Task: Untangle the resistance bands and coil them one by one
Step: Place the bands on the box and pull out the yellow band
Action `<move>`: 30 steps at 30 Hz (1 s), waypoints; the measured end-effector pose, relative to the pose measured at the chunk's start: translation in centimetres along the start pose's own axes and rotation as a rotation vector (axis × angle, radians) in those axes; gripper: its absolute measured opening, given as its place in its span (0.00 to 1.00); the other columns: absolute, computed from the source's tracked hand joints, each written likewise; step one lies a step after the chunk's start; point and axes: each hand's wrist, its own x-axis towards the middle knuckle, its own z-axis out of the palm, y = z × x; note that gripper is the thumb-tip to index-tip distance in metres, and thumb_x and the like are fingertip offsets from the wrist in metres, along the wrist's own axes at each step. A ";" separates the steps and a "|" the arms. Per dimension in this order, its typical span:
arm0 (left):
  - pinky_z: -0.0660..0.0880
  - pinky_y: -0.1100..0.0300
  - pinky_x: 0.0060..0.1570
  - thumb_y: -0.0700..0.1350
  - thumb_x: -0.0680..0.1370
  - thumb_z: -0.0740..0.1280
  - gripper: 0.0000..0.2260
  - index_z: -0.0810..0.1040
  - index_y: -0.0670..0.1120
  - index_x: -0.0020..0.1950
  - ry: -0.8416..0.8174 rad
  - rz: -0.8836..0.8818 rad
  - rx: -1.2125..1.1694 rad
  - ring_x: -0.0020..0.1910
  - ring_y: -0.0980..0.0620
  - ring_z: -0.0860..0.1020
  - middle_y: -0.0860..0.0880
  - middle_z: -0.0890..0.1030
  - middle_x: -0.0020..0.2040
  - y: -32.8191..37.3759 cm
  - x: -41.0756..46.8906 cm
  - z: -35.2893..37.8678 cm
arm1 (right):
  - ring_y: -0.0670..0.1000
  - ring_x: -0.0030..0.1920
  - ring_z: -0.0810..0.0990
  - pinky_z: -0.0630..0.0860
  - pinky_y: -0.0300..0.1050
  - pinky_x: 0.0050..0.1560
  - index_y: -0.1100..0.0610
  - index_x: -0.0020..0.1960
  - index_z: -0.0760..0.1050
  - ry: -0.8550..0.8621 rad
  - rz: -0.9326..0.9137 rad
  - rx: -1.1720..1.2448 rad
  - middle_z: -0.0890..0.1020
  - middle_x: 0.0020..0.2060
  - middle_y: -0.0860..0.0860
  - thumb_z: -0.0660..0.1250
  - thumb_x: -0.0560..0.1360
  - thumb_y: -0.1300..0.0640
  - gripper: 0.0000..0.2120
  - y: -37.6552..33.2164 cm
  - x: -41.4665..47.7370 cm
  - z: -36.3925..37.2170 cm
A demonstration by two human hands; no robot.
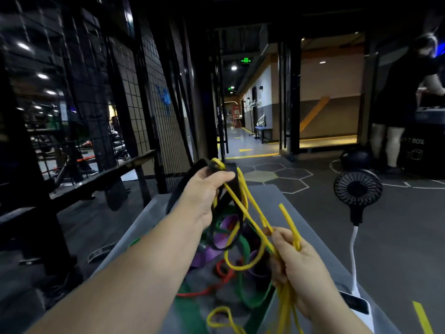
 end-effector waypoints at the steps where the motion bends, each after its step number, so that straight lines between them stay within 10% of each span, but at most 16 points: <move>1: 0.73 0.67 0.26 0.31 0.75 0.67 0.11 0.74 0.45 0.38 -0.008 -0.007 -0.001 0.27 0.54 0.79 0.49 0.80 0.29 -0.2 0.1 -0.2 | 0.49 0.20 0.62 0.65 0.40 0.21 0.61 0.51 0.77 0.018 0.011 -0.002 0.67 0.21 0.54 0.59 0.83 0.58 0.09 0.0 0.2 -0.1; 11: 0.74 0.64 0.26 0.40 0.75 0.70 0.02 0.79 0.46 0.44 0.088 -0.294 -0.112 0.31 0.52 0.81 0.47 0.83 0.36 -6.4 -2.7 -4.8 | 0.51 0.20 0.64 0.67 0.43 0.25 0.55 0.46 0.72 0.022 0.137 -0.149 0.72 0.23 0.55 0.62 0.81 0.54 0.07 1.6 0.4 -0.9; 22: 0.76 0.40 0.56 0.43 0.65 0.76 0.28 0.75 0.33 0.61 -0.070 -0.381 -0.057 0.49 0.40 0.81 0.34 0.81 0.54 -9.4 -7.0 -5.2 | 0.48 0.24 0.72 0.73 0.44 0.28 0.41 0.58 0.70 0.003 0.062 -0.478 0.77 0.33 0.51 0.66 0.77 0.45 0.11 3.3 0.5 -1.5; 26: 0.73 0.41 0.63 0.47 0.68 0.76 0.18 0.81 0.40 0.54 -0.018 -0.276 0.066 0.54 0.40 0.81 0.40 0.84 0.52 -10.8 -8.6 -5.8 | 0.49 0.29 0.76 0.72 0.38 0.25 0.36 0.74 0.56 0.017 0.046 -0.595 0.79 0.47 0.51 0.65 0.76 0.40 0.30 3.7 -0.1 -1.2; 30: 0.76 0.44 0.60 0.42 0.74 0.72 0.03 0.84 0.46 0.41 0.087 -0.162 0.103 0.49 0.43 0.83 0.44 0.86 0.45 -11.6 -9.4 -6.4 | 0.46 0.29 0.74 0.74 0.40 0.28 0.30 0.64 0.66 -0.027 -0.075 -0.567 0.79 0.42 0.45 0.63 0.79 0.45 0.16 3.8 -0.5 -1.1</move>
